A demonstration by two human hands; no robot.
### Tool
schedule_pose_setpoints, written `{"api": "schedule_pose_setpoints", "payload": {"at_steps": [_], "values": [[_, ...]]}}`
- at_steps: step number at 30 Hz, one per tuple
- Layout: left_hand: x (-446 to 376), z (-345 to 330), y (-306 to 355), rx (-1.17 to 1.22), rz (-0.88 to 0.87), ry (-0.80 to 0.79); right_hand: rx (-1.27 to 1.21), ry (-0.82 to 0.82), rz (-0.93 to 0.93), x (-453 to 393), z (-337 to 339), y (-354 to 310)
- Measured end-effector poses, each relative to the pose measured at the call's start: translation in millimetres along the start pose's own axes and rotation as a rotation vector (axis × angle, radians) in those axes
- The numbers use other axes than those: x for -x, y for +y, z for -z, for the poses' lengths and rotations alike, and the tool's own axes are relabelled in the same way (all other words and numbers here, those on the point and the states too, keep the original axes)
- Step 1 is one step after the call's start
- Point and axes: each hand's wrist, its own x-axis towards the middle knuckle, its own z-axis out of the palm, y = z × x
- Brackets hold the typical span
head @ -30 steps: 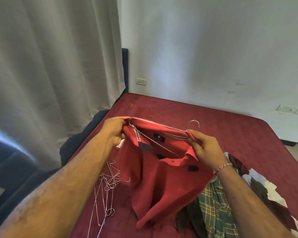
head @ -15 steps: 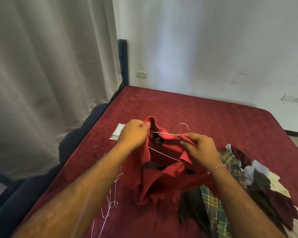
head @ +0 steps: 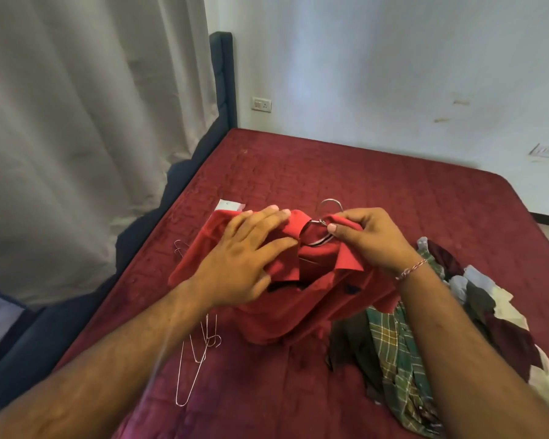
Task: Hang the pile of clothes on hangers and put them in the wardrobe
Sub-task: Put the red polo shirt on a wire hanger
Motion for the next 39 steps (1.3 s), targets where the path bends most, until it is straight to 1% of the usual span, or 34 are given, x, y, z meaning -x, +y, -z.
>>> {"api": "schedule_pose_setpoints", "payload": {"at_steps": [2,4,7,9,13,15,17,19,20,21,23,25,27,28,30,33,35,36,37,39], "values": [[8.8,-2.4,5.4,-0.176,-0.035,0.100,-0.035,-0.014,-0.001,-0.5,3.2,-5.6],[10.9,-5.2,4.0,-0.275,-0.079,0.173,-0.047,-0.045,-0.006,-0.9,5.7,-13.5],[2.4,-5.9,-4.7,-0.364,-0.135,0.199,-0.047,-0.113,-0.010,-1.7,8.4,-26.5],[-5.2,-2.7,-13.2,-0.397,-0.183,0.140,-0.045,-0.150,-0.005,-2.3,9.7,-33.7],[-19.6,6.8,-26.5,-0.384,-0.252,-0.061,-0.018,-0.194,-0.011,-6.4,13.7,-45.5],[-21.2,10.0,-26.9,-0.339,-0.316,-0.091,-0.032,-0.195,-0.039,-9.1,17.1,-47.7],[-13.0,5.2,-23.9,-0.320,-0.470,-0.076,-0.078,-0.198,-0.055,-9.9,20.9,-48.4],[-4.1,-2.8,-20.6,-0.410,-0.623,-0.121,-0.117,-0.214,-0.072,-9.9,24.5,-49.9],[-3.1,-6.0,-18.3,-0.469,-0.633,-0.102,-0.125,-0.228,-0.080,-9.9,25.7,-51.8],[-5.1,-8.9,-18.3,-0.503,-0.610,-0.041,-0.130,-0.241,-0.084,-10.8,26.2,-53.4],[-17.4,-10.4,-23.9,-0.516,-0.553,0.060,-0.136,-0.247,-0.088,-13.8,26.3,-56.3],[-32.3,-3.2,-30.8,-0.469,-0.567,0.078,-0.136,-0.230,-0.091,-16.9,27.3,-57.0],[-41.6,11.7,-31.2,-0.347,-0.583,0.060,-0.120,-0.223,-0.093,-18.4,29.6,-57.3],[-44.4,21.0,-27.1,-0.262,-0.553,0.044,-0.112,-0.223,-0.092,-18.8,31.9,-58.0],[-48.4,37.4,-15.3,-0.060,-0.417,0.023,-0.101,-0.223,-0.089,-19.4,36.9,-59.8],[-51.2,45.9,-0.1,0.327,-0.124,-0.018,-0.053,-0.246,-0.075,-20.5,41.6,-63.2],[-54.3,46.8,4.4,0.501,0.070,-0.027,0.013,-0.292,-0.072,-21.5,40.2,-64.7],[-56.5,46.7,3.1,0.541,0.155,-0.068,0.043,-0.315,-0.072,-22.6,38.3,-64.9],[-58.9,47.0,-0.6,0.588,0.224,-0.156,0.072,-0.332,-0.070,-24.0,36.4,-63.9],[-61.2,48.6,-11.3,0.739,0.294,-0.389,0.134,-0.356,-0.072,-27.5,31.8,-61.3]]}}
